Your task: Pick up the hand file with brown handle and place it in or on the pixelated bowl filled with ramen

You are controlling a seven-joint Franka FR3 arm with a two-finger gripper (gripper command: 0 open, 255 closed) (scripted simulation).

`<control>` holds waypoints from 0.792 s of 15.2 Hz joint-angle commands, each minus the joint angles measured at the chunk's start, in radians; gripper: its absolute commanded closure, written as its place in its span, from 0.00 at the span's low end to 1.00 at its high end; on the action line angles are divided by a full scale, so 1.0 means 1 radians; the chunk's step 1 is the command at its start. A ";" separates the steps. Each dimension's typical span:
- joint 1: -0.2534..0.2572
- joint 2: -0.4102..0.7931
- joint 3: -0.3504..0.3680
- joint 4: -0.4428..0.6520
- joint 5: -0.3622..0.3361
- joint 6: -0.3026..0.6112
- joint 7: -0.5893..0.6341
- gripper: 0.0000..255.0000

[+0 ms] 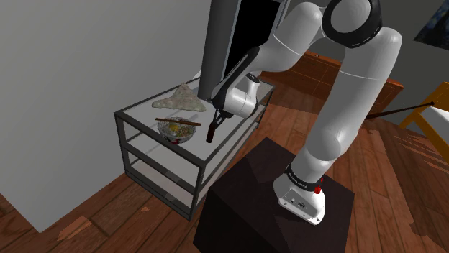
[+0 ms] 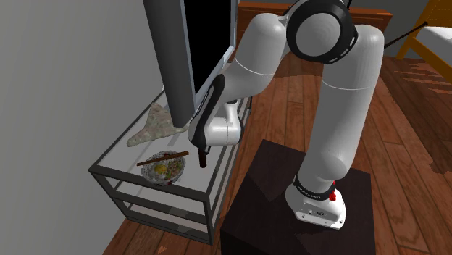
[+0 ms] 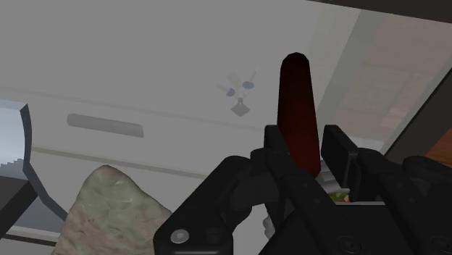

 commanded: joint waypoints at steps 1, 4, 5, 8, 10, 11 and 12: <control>0.082 -0.024 -0.089 -0.012 -0.042 -0.021 0.045 1.00; 0.313 -0.090 -0.353 -0.054 -0.250 -0.069 0.235 1.00; 0.382 -0.112 -0.439 -0.069 -0.349 -0.081 0.318 1.00; 0.547 -0.180 -0.689 -0.107 -0.747 -0.115 0.633 1.00; 0.547 -0.223 -0.743 -0.114 -0.979 -0.147 0.808 1.00; 0.508 -0.243 -0.717 -0.114 -1.036 -0.166 0.851 1.00; 0.471 -0.261 -0.688 -0.114 -1.070 -0.184 0.876 1.00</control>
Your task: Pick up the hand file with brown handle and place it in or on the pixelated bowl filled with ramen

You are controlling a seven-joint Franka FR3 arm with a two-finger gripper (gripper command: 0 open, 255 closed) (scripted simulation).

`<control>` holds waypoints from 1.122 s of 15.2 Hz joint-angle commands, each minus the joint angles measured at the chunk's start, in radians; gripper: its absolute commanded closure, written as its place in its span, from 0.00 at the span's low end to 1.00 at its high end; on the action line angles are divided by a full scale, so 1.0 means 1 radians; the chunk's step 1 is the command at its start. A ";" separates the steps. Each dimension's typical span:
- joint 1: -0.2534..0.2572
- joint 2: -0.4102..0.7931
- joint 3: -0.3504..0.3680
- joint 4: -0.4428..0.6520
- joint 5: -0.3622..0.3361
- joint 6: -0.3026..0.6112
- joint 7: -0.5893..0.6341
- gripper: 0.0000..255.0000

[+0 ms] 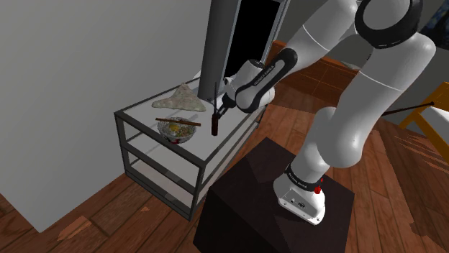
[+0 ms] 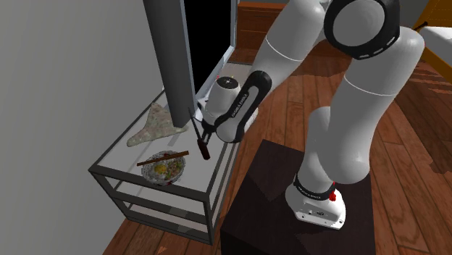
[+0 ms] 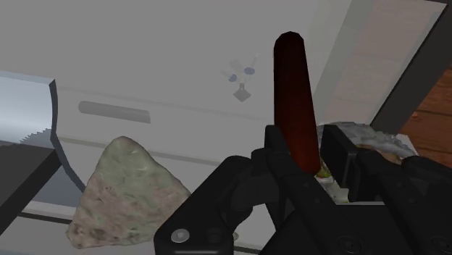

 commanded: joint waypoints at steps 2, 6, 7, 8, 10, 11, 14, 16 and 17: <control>-0.060 -0.059 0.033 0.002 -0.128 -0.059 0.093 1.00; -0.097 -0.129 0.062 0.009 -0.178 -0.135 0.129 1.00; -0.102 -0.146 0.066 0.011 -0.185 -0.154 0.134 1.00; -0.107 -0.162 0.071 0.014 -0.191 -0.173 0.138 1.00; -0.114 -0.194 0.079 0.020 -0.200 -0.210 0.145 1.00; -0.117 -0.210 0.082 0.023 -0.204 -0.229 0.147 1.00; -0.124 -0.254 0.091 0.035 -0.211 -0.285 0.152 1.00; -0.127 -0.282 0.097 0.044 -0.213 -0.321 0.154 1.00; -0.128 -0.295 0.099 0.049 -0.214 -0.339 0.155 1.00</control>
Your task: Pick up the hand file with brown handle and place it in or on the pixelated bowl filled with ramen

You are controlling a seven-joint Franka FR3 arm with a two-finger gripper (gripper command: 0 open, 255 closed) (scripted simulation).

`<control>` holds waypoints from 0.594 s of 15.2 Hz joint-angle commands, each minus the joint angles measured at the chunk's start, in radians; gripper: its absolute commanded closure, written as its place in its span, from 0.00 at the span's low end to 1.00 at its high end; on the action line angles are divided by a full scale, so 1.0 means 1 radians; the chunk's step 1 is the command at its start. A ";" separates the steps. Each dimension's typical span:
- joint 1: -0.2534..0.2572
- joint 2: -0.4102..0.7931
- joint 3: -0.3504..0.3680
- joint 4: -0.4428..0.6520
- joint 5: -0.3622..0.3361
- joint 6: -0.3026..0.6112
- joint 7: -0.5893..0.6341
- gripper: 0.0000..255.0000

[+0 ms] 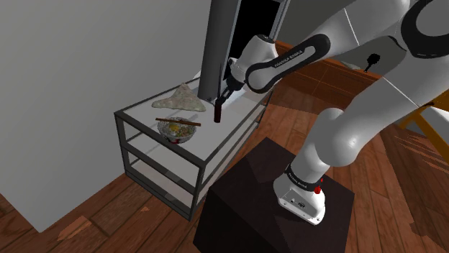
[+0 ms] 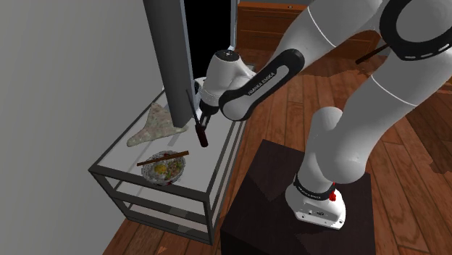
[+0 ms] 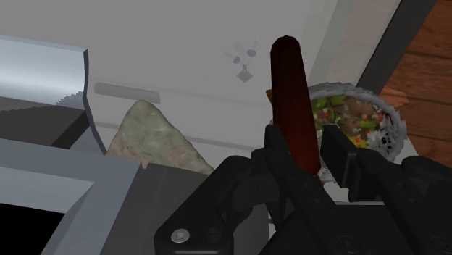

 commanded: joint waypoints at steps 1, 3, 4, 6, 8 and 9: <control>-0.003 -0.031 0.005 0.011 -0.002 -0.042 0.001 1.00; -0.005 -0.056 0.010 0.022 -0.003 -0.078 0.002 1.00; -0.005 -0.068 0.013 0.028 -0.002 -0.096 0.002 1.00; 0.009 -0.038 0.027 0.052 0.006 -0.092 0.021 1.00; 0.034 0.028 0.052 0.099 0.022 -0.076 0.058 1.00; 0.046 0.061 0.064 0.124 0.029 -0.070 0.076 1.00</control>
